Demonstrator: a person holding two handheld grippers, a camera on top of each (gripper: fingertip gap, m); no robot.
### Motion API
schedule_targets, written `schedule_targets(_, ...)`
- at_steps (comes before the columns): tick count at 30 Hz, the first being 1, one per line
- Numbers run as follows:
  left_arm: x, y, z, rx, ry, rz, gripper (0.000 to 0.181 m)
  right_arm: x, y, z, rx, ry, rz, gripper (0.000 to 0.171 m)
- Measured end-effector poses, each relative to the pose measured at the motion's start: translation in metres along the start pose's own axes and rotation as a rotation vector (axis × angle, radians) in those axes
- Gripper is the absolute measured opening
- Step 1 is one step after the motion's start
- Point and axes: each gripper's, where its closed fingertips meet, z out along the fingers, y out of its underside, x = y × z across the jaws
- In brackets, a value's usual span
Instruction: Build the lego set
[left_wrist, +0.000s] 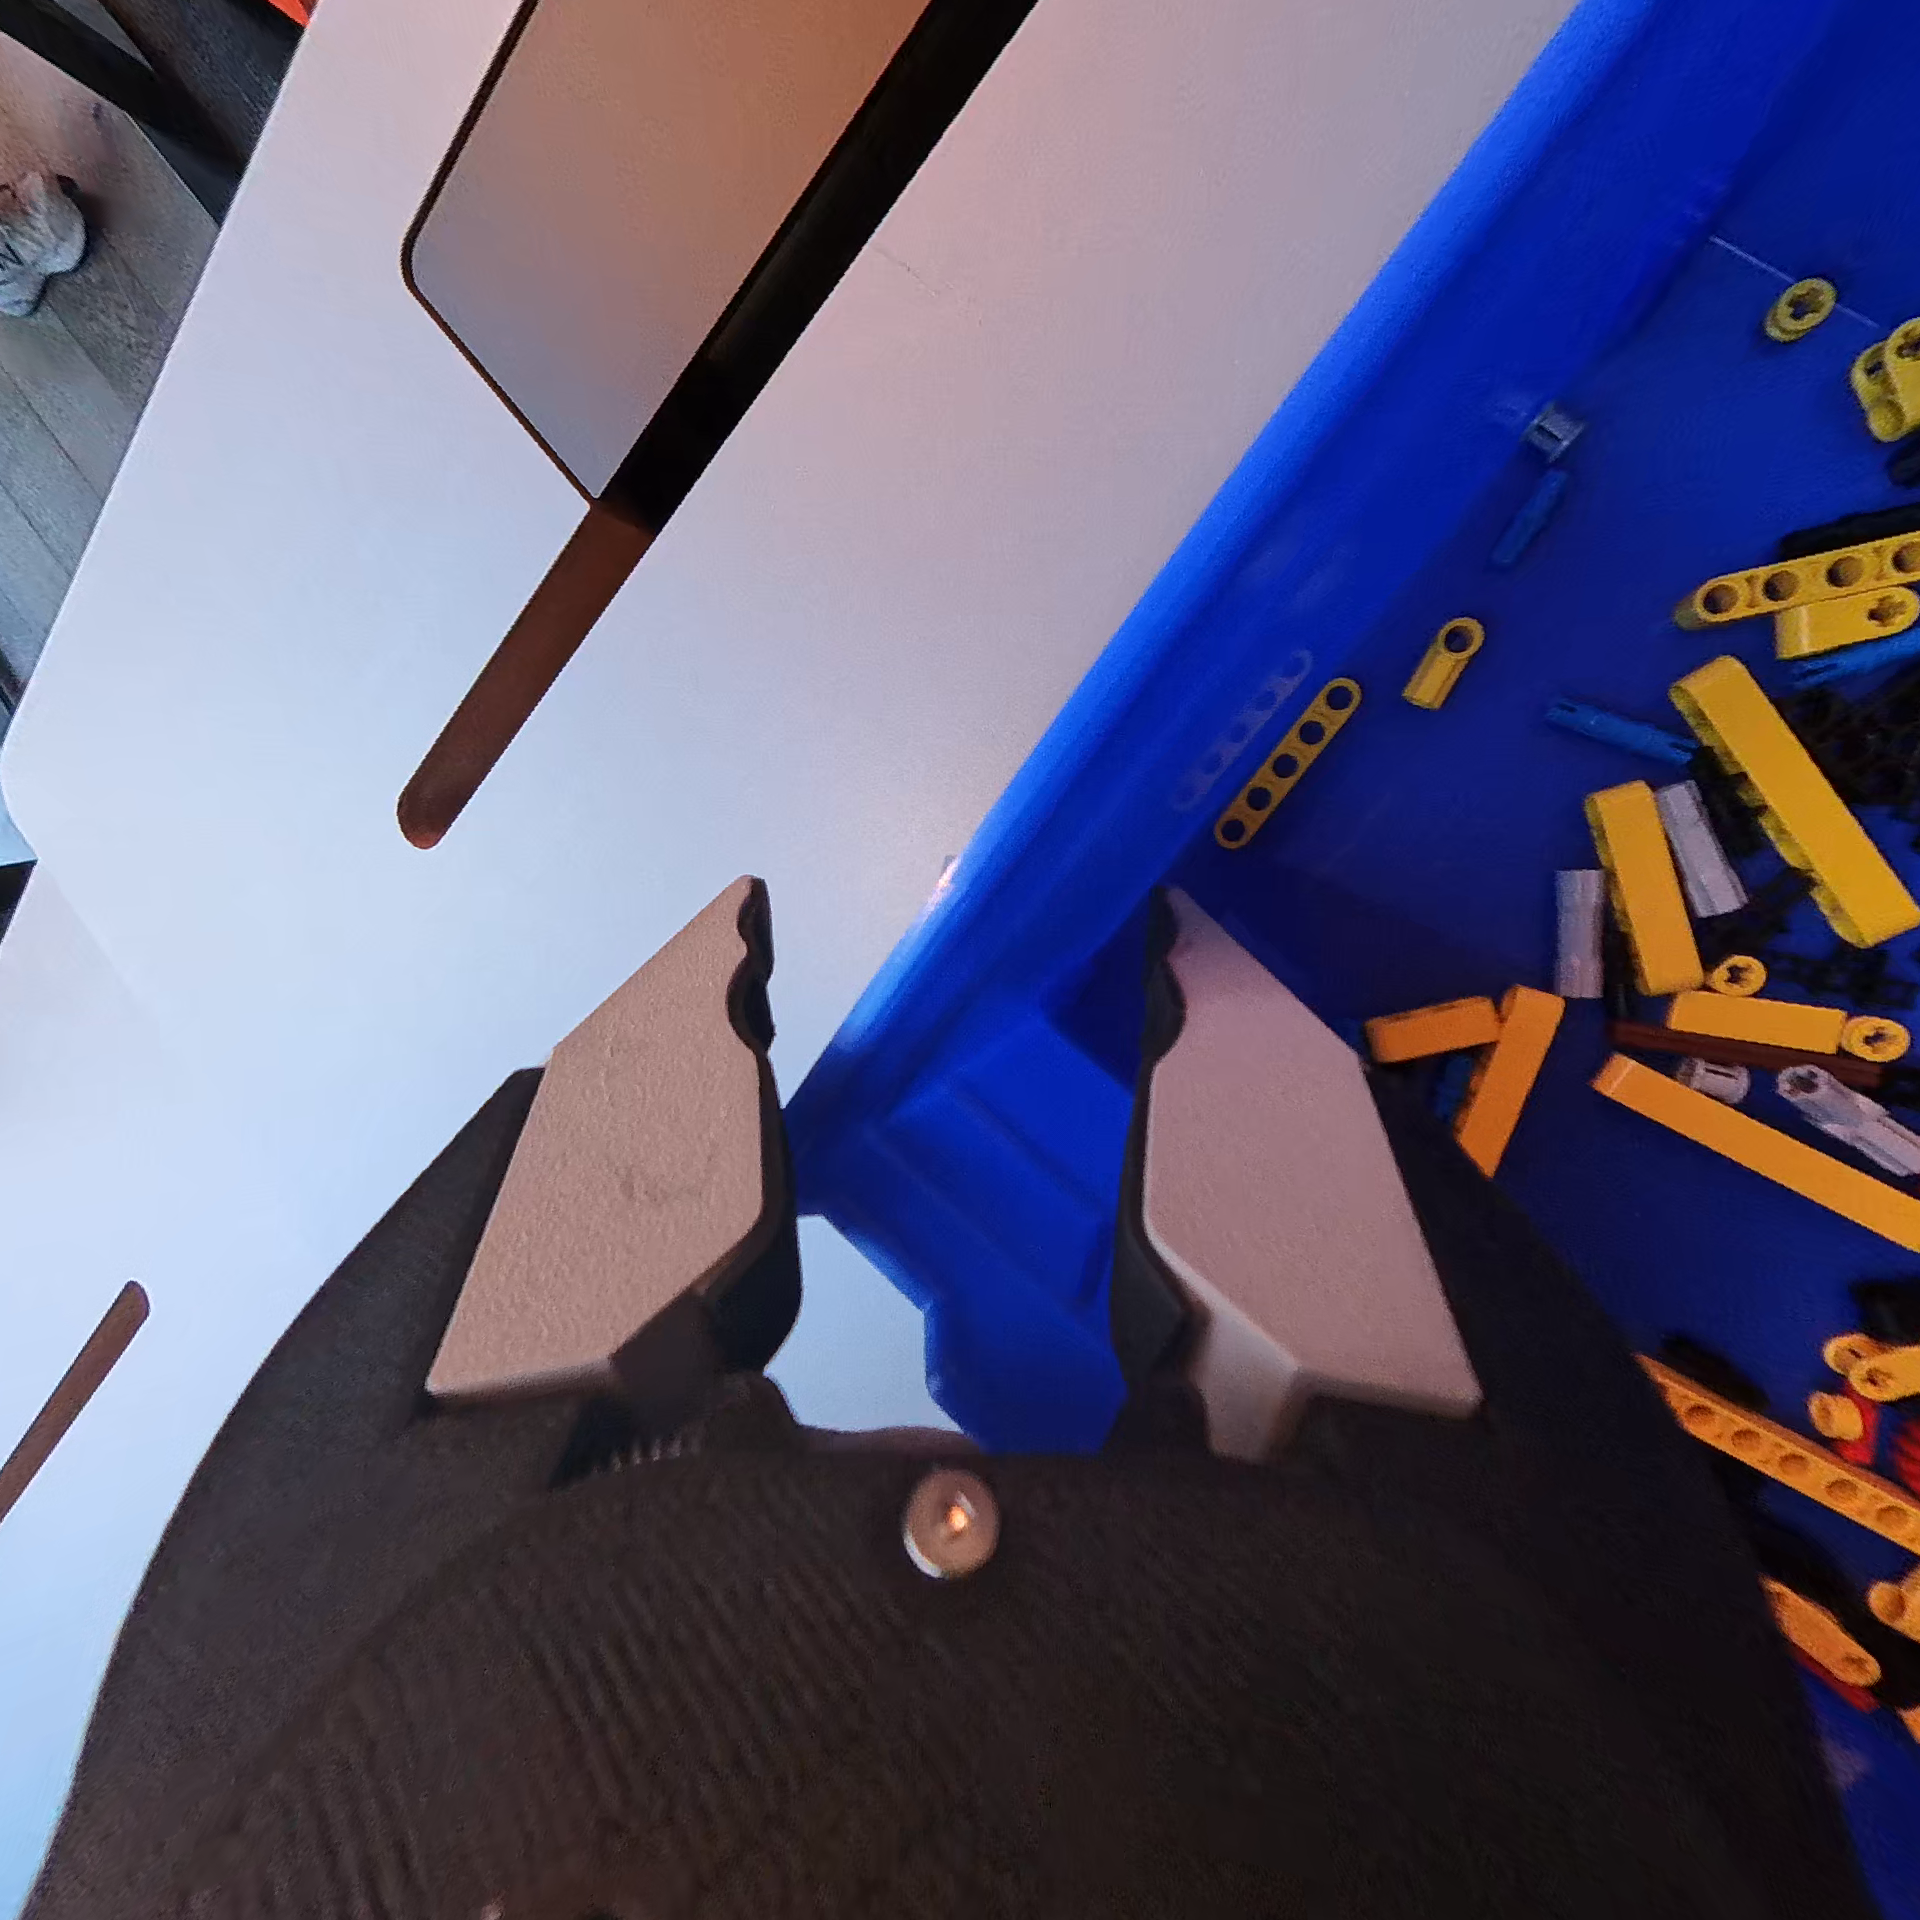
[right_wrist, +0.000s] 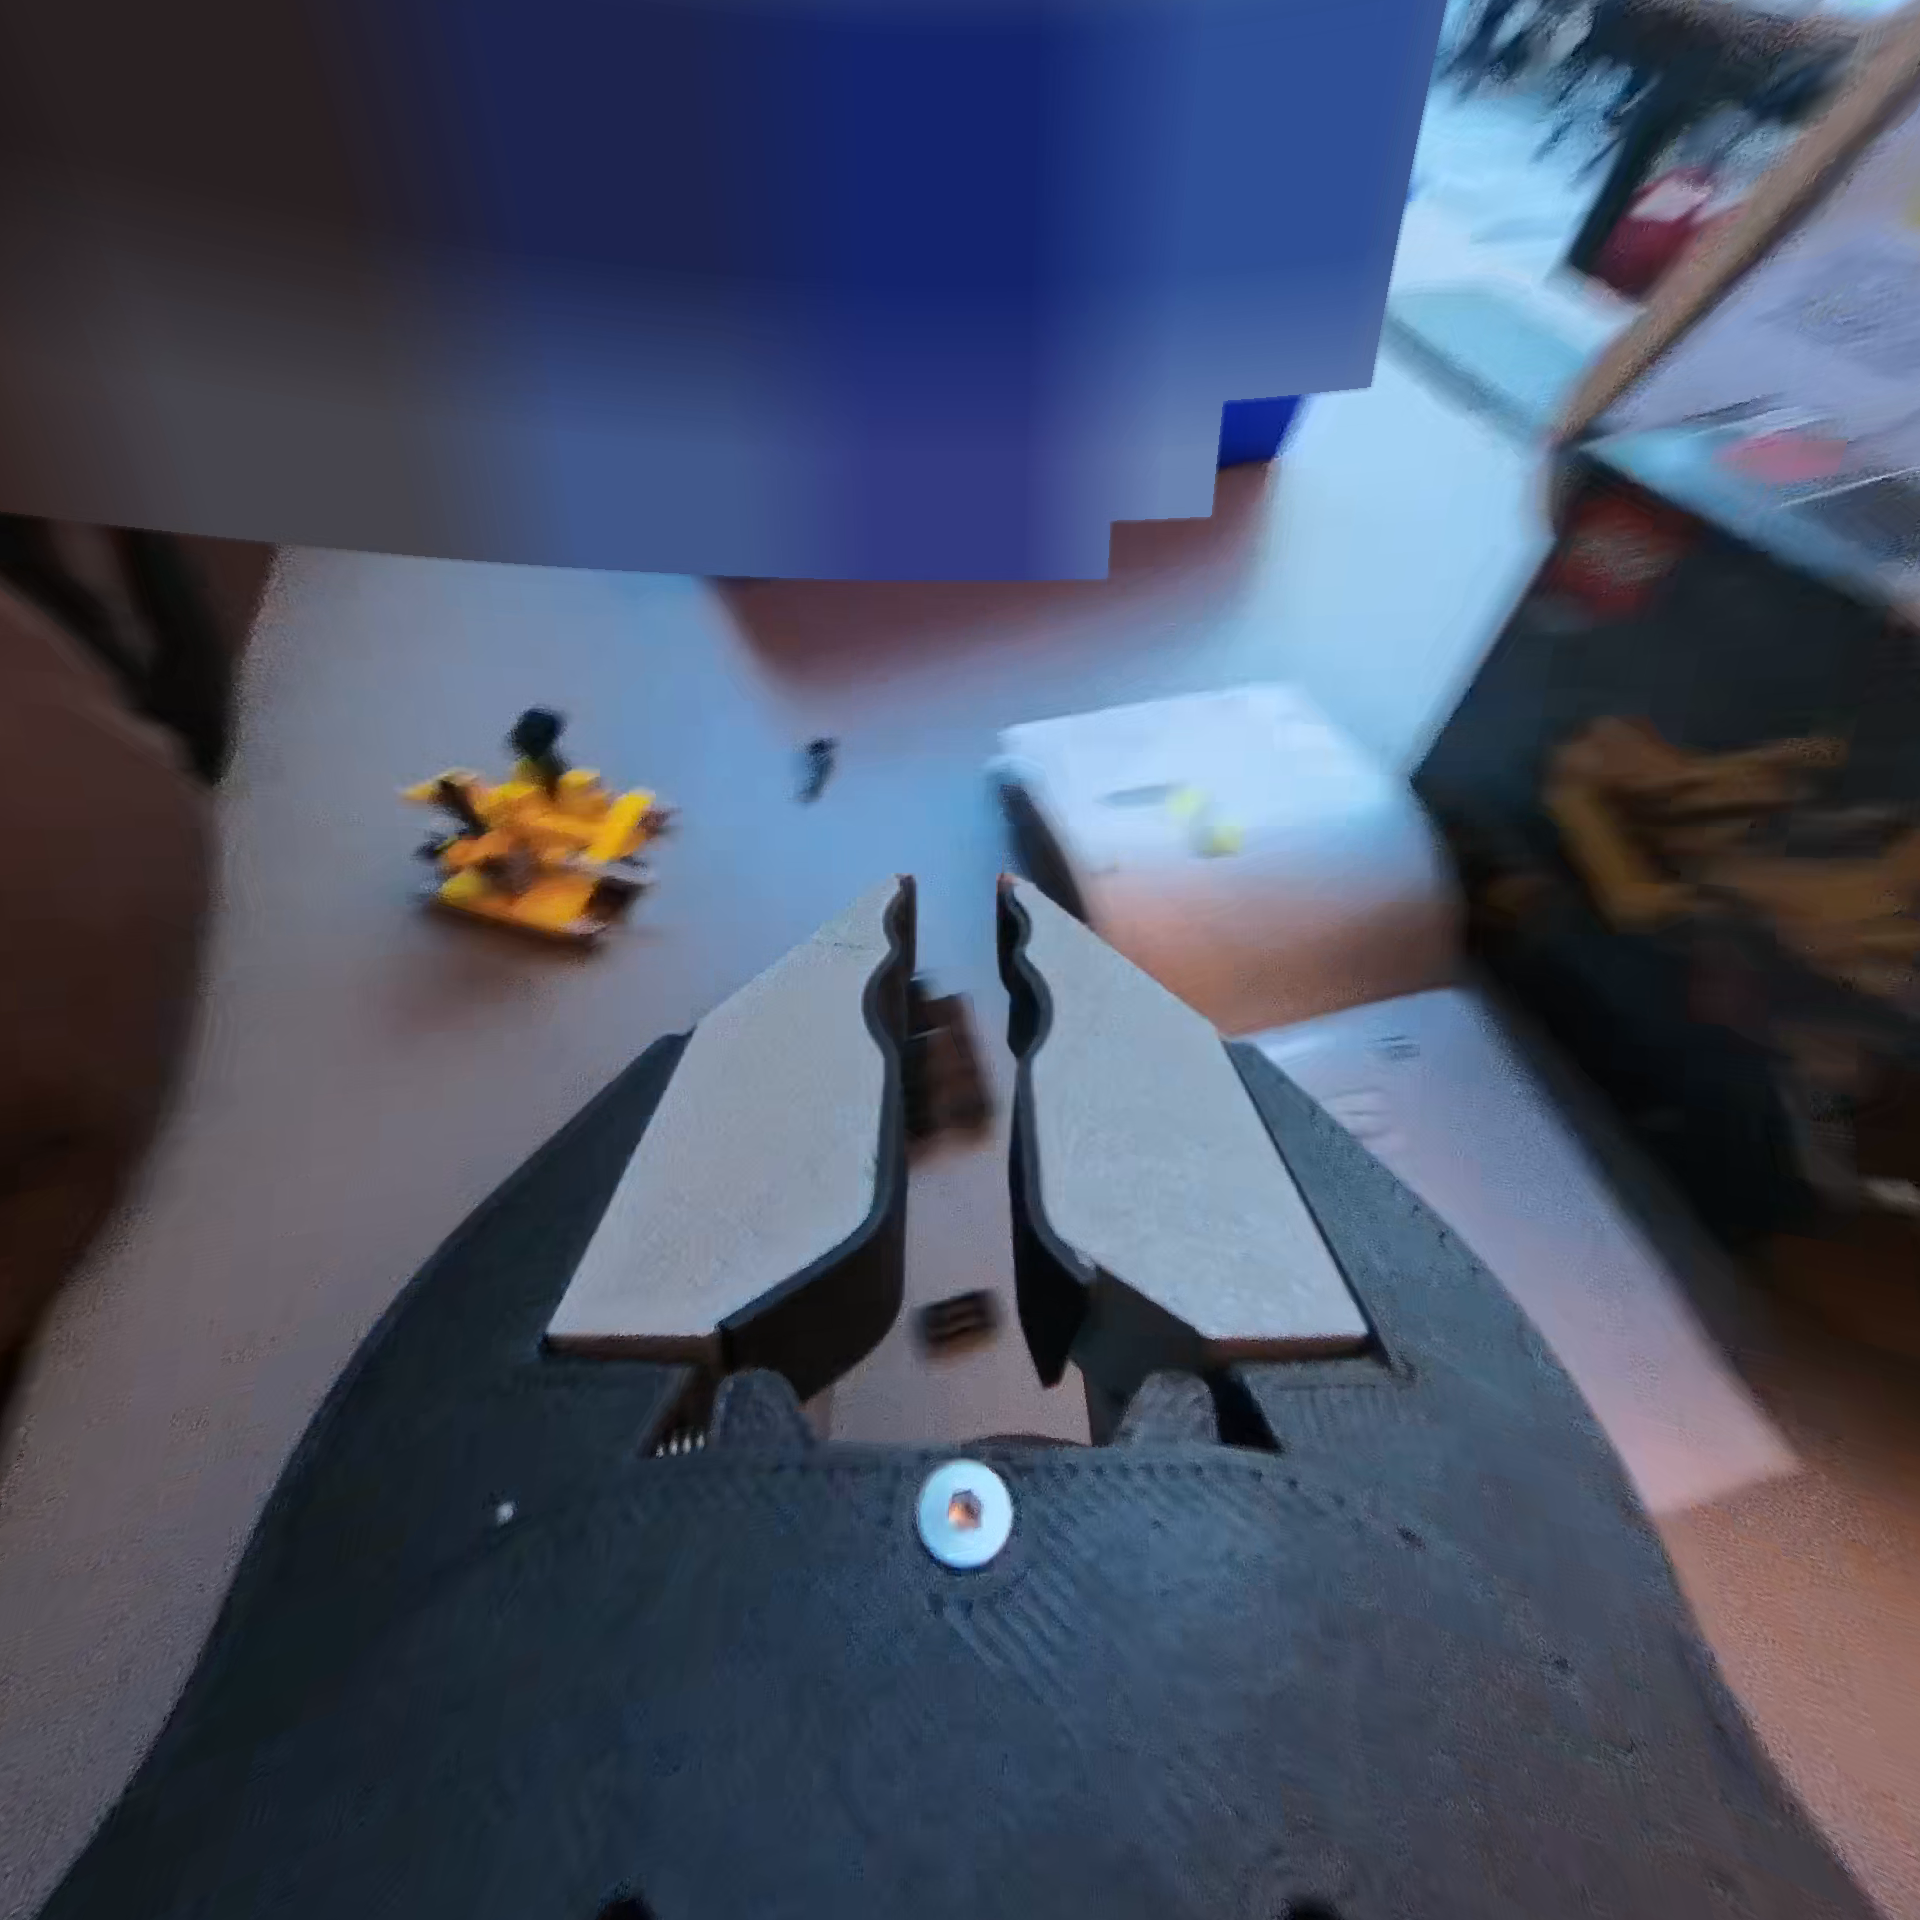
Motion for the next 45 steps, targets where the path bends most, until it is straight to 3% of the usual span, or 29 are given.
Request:
schedule_targets(3,0.000,0.000,0.000,-0.002,-0.006,0.003,0.071,-0.048,0.032,0.017,-0.212,-0.056,-0.027,0.011)
schedule_targets(6,-0.001,0.000,0.000,-0.005,-0.015,0.005,0.071,-0.063,0.042,0.022,-0.277,-0.053,-0.023,0.012)
schedule_targets(14,0.000,-0.001,0.000,0.019,-0.005,0.001,0.071,-0.052,0.068,0.020,-0.404,-0.006,-0.049,0.000)
schedule_targets(22,0.000,0.000,0.000,0.011,-0.009,0.011,0.072,-0.012,0.087,-0.020,-0.508,0.141,-0.034,0.000)
schedule_targets(25,0.000,0.000,0.000,0.007,-0.015,0.011,0.072,-0.010,0.074,-0.021,-0.451,0.133,-0.009,0.006)
schedule_targets(29,0.000,0.000,0.000,0.009,-0.015,0.023,0.073,-0.002,0.033,-0.008,-0.244,0.117,-0.025,0.005)
schedule_targets(37,0.000,-0.013,-0.027,0.109,0.027,-0.006,0.050,0.043,-0.007,0.025,0.028,0.080,0.041,0.008)
schedule_targets(41,0.000,-0.013,-0.030,0.125,0.064,-0.028,0.054,0.054,-0.006,0.033,0.045,0.080,0.048,0.009)
schedule_targets(45,0.007,0.001,-0.009,0.031,0.114,-0.037,0.071,0.058,-0.006,0.032,0.039,0.105,0.014,0.008)
